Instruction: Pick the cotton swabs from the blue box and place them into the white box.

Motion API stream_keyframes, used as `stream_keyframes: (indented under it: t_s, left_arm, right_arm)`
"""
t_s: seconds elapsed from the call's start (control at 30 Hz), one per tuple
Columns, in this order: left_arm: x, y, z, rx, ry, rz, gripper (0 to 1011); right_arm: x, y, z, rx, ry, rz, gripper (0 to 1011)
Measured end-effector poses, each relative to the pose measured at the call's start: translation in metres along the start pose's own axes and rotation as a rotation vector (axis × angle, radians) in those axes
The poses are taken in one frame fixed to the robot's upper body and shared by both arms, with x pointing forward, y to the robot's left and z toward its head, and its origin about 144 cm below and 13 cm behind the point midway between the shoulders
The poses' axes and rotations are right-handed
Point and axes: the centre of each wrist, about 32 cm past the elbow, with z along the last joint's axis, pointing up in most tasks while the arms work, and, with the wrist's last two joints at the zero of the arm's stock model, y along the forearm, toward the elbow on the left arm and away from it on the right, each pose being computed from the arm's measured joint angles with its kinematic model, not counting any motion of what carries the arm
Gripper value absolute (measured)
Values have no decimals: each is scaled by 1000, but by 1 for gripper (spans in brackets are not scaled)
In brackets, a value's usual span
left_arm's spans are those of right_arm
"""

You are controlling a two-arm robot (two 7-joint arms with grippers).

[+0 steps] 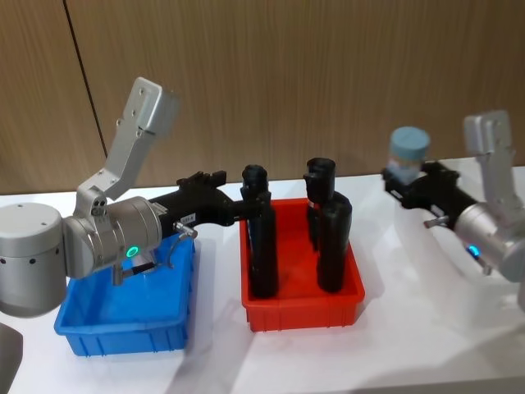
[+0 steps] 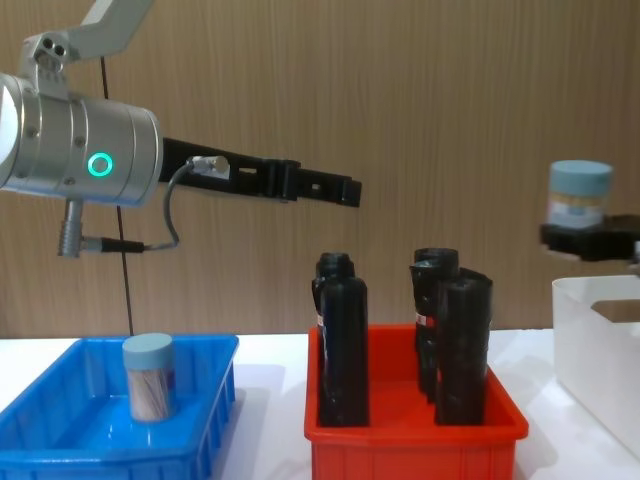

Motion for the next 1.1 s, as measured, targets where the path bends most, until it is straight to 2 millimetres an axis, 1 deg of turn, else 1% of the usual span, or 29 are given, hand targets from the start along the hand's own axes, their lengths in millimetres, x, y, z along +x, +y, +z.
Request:
stream_keyframes:
  t_s: [0.27,0.47,0.77,0.83,0.87,0.93,1.03,1.07,1.1]
  left_arm:
    - [0,0,0,0,0,0,1004]
    - [0,0,0,0,0,0,1004]
    - [0,0,0,0,0,0,1004]
    - [0,0,0,0,0,0,1004]
    - [0,0,0,0,0,0,1004]
    - [0,0,0,0,0,0,1004]
    - [0,0,0,0,0,0,1004]
    - [0,0,0,0,0,0,1004]
    - [0,0,0,0,0,0,1004]
  right_arm:
    - [23,-9,0,-24,-10,-112,641]
    - [40,-16,-4,-66,-10,-189,641]
    - [53,-21,-9,-112,-3,-242,641]
    - [56,-22,-10,-119,-1,-249,659]
    - [56,-22,-10,-121,-1,-251,708]
    - [58,-22,-10,-125,1,-255,743]
    - [60,-23,-11,-130,3,-260,834]
    - [61,-24,-11,-131,6,-263,882]
    - [61,-24,-11,-131,8,-264,882]
